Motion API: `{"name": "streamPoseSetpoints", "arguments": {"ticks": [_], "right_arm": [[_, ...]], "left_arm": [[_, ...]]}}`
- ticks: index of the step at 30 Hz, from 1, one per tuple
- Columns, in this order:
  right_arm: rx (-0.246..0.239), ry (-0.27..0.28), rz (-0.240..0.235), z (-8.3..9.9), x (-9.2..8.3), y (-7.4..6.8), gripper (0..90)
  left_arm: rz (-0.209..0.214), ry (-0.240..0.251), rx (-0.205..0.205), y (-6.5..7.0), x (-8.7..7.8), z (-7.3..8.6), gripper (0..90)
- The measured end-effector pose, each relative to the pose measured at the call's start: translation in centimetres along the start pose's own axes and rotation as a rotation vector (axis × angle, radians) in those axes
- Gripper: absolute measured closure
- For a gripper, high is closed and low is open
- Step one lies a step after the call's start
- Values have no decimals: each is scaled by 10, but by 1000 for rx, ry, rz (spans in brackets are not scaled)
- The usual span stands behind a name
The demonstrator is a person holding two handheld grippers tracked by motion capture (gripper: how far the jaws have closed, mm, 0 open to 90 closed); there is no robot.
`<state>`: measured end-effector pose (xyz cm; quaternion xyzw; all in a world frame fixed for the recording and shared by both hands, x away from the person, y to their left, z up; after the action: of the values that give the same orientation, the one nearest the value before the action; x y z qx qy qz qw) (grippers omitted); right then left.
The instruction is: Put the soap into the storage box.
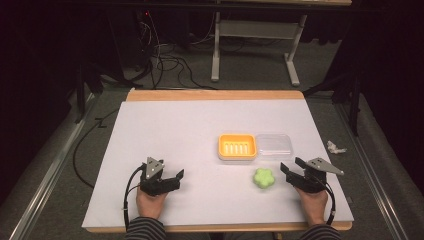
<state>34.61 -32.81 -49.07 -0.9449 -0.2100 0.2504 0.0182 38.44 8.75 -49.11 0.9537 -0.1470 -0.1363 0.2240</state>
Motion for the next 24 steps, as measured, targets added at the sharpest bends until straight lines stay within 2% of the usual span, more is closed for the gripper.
{"name": "streamPoseSetpoints", "arguments": {"ticks": [6,11,16,24], "right_arm": [[-21,-6,3,0,1,-1,351],[-16,0,4,0,0,-2,351],[-9,-8,-9,-1,1,-2,354],[-29,-32,-26,-2,1,-6,353]], "left_arm": [[0,0,0,0,0,0,155],[4,-3,-3,0,0,0,155],[2,-1,2,0,0,0,155],[4,-2,-2,0,0,0,154]]}}
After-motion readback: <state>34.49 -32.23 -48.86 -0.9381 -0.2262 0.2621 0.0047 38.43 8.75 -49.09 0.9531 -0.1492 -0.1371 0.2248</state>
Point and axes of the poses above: each handheld gripper's, and its own axes: x roughly forward along the jaws, z roughly out of its underside, y roughly to its right, the point moved 3 cm from there along x, roughly forward along the jaws, and after that the axes turned 7 degrees about -z, right-handed, at the moved point
